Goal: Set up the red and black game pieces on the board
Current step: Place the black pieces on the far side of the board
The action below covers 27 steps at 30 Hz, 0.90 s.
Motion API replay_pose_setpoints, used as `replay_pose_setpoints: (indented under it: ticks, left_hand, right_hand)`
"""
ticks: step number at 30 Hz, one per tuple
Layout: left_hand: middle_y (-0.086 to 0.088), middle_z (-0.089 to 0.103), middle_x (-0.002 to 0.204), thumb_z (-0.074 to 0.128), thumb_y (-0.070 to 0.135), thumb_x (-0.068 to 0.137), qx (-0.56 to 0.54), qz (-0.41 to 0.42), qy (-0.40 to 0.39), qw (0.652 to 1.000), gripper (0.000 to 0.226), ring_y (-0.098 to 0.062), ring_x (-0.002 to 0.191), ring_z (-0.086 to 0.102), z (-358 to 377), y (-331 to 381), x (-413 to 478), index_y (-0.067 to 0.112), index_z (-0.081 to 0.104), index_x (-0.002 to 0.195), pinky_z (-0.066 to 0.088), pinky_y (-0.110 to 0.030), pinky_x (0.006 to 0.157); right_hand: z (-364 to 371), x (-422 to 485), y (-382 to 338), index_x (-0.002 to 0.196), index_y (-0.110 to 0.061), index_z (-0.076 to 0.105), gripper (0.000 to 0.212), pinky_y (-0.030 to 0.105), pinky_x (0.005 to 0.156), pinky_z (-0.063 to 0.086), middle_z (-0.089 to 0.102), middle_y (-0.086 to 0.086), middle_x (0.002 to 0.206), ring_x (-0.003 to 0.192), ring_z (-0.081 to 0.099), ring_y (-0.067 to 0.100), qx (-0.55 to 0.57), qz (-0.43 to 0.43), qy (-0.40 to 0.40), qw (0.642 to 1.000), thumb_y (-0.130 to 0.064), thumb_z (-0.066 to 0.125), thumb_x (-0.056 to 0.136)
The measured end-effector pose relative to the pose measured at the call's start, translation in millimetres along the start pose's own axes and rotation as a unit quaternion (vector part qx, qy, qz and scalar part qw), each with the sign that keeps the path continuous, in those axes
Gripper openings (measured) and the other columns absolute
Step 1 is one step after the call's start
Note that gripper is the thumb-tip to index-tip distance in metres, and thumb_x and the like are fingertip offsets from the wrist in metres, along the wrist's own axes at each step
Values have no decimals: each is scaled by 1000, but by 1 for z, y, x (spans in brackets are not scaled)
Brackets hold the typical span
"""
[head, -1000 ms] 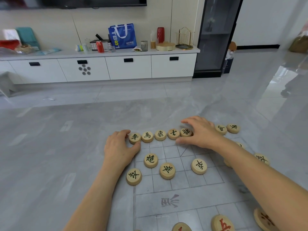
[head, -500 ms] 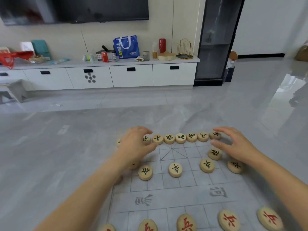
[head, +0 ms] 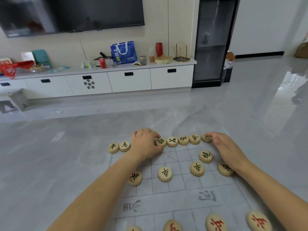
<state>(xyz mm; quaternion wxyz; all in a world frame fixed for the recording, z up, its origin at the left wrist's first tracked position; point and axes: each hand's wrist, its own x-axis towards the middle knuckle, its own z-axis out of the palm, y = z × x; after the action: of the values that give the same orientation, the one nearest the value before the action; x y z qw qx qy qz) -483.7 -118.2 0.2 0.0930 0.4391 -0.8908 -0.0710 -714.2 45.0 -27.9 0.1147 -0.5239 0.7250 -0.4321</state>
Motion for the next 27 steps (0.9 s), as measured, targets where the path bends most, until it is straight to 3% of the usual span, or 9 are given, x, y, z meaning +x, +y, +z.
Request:
replay_pose_setpoints:
  ticks: [5, 10, 12, 15, 20, 23, 25, 27]
  left_hand:
    - [8, 39, 140, 65, 69, 68, -14, 11, -22, 1000, 69, -18, 133, 27, -3, -1, -3, 35, 51, 127, 15, -42, 110]
    - [8, 39, 141, 62, 60, 75, -21, 10, -9, 1000, 45, -18, 132, 27, -2, -2, -5, 38, 59, 114, 13, -41, 109]
    - [8, 41, 138, 64, 70, 68, -10, 19, -5, 1000, 58, -17, 132, 27, -2, -3, -7, 34, 60, 113, 14, -40, 108]
    - [9, 39, 141, 63, 74, 65, -8, 29, -23, 999, 74, -18, 133, 26, -4, -3, -9, 36, 51, 127, 14, -41, 108]
    - [11, 43, 139, 62, 55, 77, -43, 25, -20, 999, 42, -16, 131, 29, -4, -3, -9, 38, 60, 116, 15, -40, 106]
    - [11, 46, 135, 64, 67, 70, -21, 20, 1, 1000, 53, -16, 130, 31, -3, -2, -8, 33, 61, 111, 16, -40, 107]
    - [11, 46, 135, 64, 72, 65, -13, 23, -4, 1000, 66, -17, 130, 31, -2, -1, -8, 33, 55, 118, 16, -41, 108]
    - [11, 45, 137, 64, 67, 70, -17, 26, -10, 999, 61, -17, 131, 30, -1, 0, -8, 37, 53, 122, 16, -43, 109]
  right_hand:
    - [0, 1, -2, 122, -27, 58, 94, 31, 101, 33, 52, -10, 123, 120, 44, 13, 5, 0, 6, 1000, -89, 10, 70]
    - [-1, 0, -4, 120, -27, 59, 93, 29, 99, 32, 52, -11, 120, 119, 44, 12, 5, -2, 9, 1000, -88, 10, 70]
    - [0, 0, -4, 119, -26, 59, 93, 29, 98, 32, 52, -11, 120, 119, 44, 11, 1, -5, 6, 1000, -88, 10, 70]
    - [0, 1, -4, 119, -26, 59, 92, 28, 97, 32, 53, -11, 119, 119, 44, 12, -3, -12, 6, 1000, -88, 10, 71]
    - [0, 2, -3, 119, -26, 59, 93, 26, 95, 31, 53, -11, 118, 118, 44, 10, 5, -14, 6, 1000, -89, 11, 70]
    - [1, 1, -2, 119, -26, 59, 91, 26, 95, 31, 52, -12, 119, 118, 44, 10, 3, -13, 6, 1000, -88, 12, 71]
    - [0, 1, -2, 119, -26, 59, 91, 27, 96, 31, 53, -12, 119, 118, 44, 11, 2, -15, 6, 1000, -88, 12, 71]
    - [0, 1, -3, 119, -26, 59, 91, 27, 95, 31, 53, -12, 118, 118, 44, 11, 1, -19, 5, 1000, -88, 12, 71]
